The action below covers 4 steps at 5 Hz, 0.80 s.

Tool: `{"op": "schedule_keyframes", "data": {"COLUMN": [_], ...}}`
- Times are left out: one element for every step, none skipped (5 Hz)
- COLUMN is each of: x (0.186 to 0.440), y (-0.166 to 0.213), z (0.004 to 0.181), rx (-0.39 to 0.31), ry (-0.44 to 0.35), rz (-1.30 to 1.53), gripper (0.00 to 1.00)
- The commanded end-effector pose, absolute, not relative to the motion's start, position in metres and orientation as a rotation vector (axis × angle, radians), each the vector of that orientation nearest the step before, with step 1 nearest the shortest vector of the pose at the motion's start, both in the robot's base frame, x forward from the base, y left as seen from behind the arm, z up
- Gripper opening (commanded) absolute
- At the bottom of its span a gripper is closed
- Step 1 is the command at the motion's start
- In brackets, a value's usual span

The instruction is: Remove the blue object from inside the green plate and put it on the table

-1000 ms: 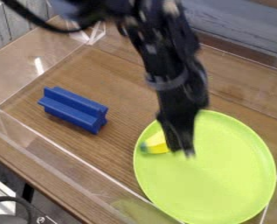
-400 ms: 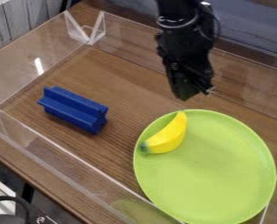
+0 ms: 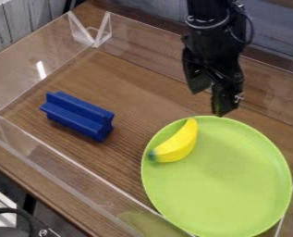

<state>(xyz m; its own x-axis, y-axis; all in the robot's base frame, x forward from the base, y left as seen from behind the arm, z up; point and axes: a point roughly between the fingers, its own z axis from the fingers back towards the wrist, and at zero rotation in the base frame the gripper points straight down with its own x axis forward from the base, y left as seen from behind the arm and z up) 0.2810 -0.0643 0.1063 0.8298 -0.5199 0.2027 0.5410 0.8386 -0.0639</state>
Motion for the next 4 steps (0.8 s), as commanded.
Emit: {"op": "schedule_keyframes", "data": {"x": [0.291, 0.297, 0.303, 0.307], "y": [-0.065, -0.072, -0.081, -0.087], "z": [0.12, 0.109, 0.096, 0.075], "rx": [-0.12, -0.121, -0.12, -0.11], "ry": [-0.234, -0.236, -0.241, -0.243], "rz": [-0.641, -0.699, -0.759, -0.801], "gripper": [1.0, 1.0, 1.0, 1.0]}}
